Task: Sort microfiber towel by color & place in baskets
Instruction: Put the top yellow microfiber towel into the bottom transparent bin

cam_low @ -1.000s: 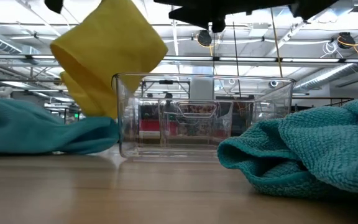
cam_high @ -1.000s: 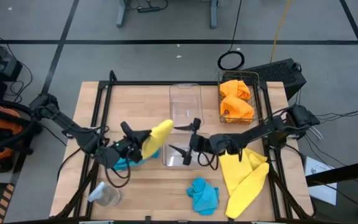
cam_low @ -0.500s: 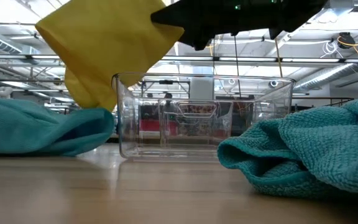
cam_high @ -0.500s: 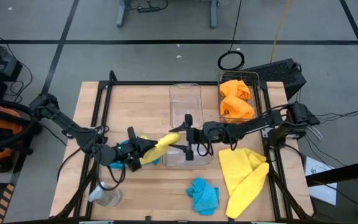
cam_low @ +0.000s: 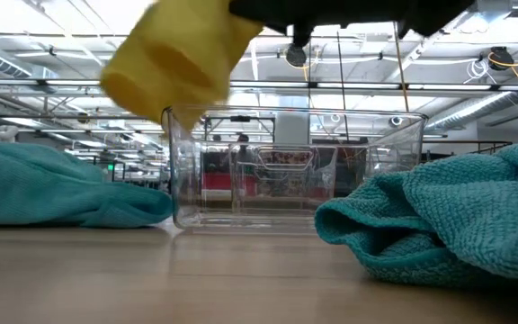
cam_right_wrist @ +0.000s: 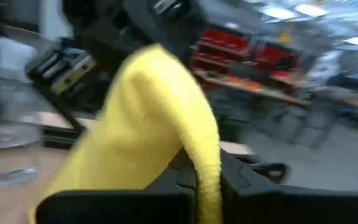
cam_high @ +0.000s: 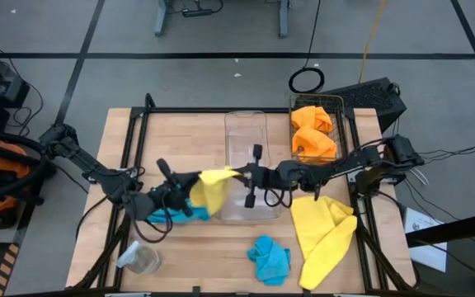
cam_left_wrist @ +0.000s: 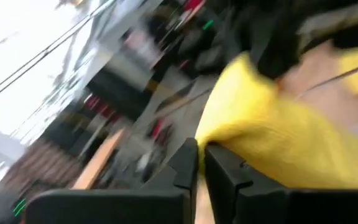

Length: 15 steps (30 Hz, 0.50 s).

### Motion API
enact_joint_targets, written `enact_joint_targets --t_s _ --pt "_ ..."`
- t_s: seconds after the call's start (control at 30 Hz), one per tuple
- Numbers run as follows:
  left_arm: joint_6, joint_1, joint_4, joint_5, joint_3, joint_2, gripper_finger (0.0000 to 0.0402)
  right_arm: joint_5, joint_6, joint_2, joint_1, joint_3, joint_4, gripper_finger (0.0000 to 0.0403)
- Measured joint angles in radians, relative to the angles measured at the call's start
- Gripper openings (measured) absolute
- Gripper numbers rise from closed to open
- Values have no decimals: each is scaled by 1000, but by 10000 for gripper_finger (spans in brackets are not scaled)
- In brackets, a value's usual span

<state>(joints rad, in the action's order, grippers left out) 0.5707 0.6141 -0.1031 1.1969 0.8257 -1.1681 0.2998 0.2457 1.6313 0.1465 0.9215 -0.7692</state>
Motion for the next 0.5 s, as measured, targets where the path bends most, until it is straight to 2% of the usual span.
enact_joint_targets --t_s 0.07,0.23,0.3,0.4,0.5 --pt "-57 12 67 91 0 2 43 74 38 -29 21 0 28 4" --pt "-313 38 152 208 0 31 85 226 92 -110 72 0 94 4" --pt "-434 49 168 182 0 45 101 299 98 -129 90 0 120 3" --pt "-619 49 161 72 0 49 125 435 116 -141 122 0 135 3" --pt "-698 36 161 -17 0 12 151 551 165 -140 155 0 134 2"
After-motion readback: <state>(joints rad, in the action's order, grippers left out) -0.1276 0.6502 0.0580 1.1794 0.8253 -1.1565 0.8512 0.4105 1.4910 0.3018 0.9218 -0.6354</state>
